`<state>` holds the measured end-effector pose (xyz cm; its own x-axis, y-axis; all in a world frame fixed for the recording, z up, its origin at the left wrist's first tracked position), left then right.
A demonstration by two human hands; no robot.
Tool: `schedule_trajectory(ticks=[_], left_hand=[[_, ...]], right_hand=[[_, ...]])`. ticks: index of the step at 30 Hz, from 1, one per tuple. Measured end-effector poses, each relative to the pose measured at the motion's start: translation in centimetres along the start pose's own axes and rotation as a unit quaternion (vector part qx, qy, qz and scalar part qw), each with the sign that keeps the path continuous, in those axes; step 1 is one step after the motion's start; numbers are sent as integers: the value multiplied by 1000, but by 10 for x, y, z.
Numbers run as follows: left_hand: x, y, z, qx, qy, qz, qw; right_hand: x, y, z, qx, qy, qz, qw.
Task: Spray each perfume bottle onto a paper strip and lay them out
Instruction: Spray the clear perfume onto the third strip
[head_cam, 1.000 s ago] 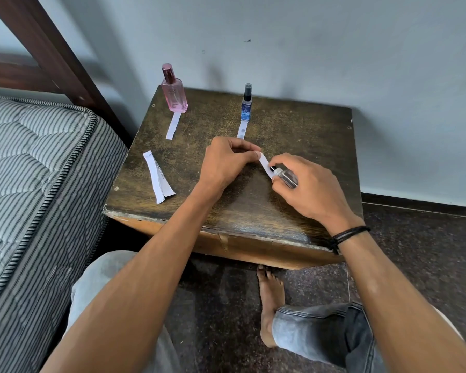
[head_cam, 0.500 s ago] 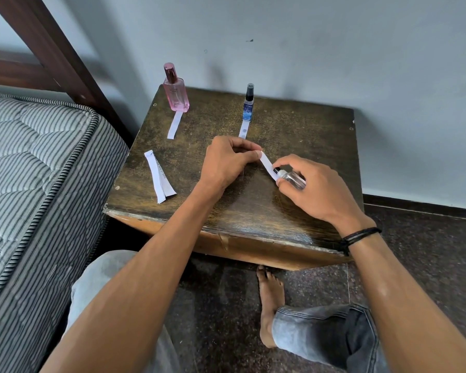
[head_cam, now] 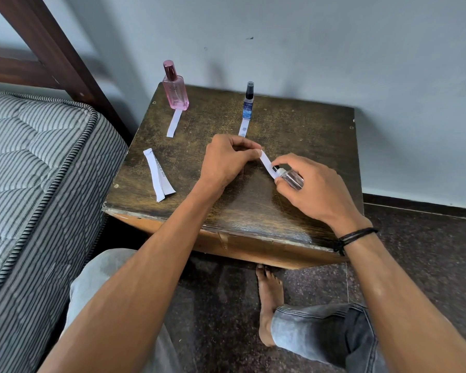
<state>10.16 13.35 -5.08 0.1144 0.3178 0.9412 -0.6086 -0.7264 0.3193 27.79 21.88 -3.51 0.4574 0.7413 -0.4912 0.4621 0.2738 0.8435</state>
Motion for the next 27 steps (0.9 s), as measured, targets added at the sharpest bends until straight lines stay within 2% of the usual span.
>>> schedule_trajectory(ticks=[16,27], left_hand=[[3,1,2,-3,36,54,998],[2,1,1,-2,33,51,998]], right_hand=[[-2,4,2,-27,0,24,999],[7,15,2,24,-25,-23,999]])
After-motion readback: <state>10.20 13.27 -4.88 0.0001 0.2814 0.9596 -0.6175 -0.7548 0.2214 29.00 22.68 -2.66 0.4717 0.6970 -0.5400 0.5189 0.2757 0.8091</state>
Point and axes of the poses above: each hand's wrist, its own z-axis away from the middle knuckle, its own y-axis out of the back of the hand, x = y × z, the point moved 4 cm from there along -z, towards the middle knuckle, and after that the axes turned 9 degrees about x, right-handed, at the moved point
